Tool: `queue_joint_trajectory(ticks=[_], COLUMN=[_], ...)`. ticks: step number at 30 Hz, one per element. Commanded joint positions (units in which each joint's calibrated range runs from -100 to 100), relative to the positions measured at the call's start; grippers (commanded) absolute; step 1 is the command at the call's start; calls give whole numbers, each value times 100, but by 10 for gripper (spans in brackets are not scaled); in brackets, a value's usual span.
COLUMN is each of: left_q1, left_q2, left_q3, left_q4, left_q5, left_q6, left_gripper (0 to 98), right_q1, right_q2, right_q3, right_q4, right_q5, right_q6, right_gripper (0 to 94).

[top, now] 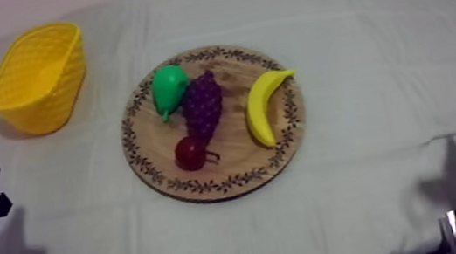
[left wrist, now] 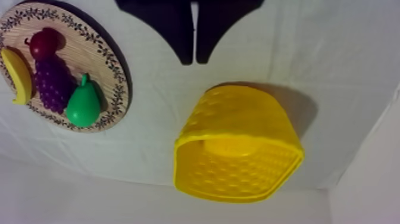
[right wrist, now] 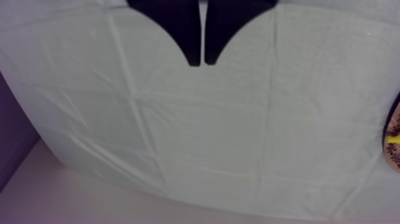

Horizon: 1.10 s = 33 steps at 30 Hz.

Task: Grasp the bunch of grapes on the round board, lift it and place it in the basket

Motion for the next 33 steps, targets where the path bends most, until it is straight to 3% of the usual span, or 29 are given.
queue_joint_trajectory(ticks=[1,15,19,22,33], left_q1=[-5,-5,42,171,730], left_q2=[-4,-4,-4,-4,746], left_q3=[409,409,409,409,-109], left_q4=[-280,-280,-283,-358,-374], left_q5=[-1462,-1462,-1461,-1479,-1676], left_q6=[567,567,426,506,91], left_gripper=[0,0,0,0,1], right_q1=[-3,-3,-3,-3,-3], right_q2=[-2,-2,-2,-2,-2], right_q3=[-5,-5,-5,-5,-5], right_q4=[-1,-1,-1,-1,-1], right_q5=[3,3,3,3,3], right_q6=[-5,-5,-5,-5,-5], right_gripper=[3,3,3,3,3])
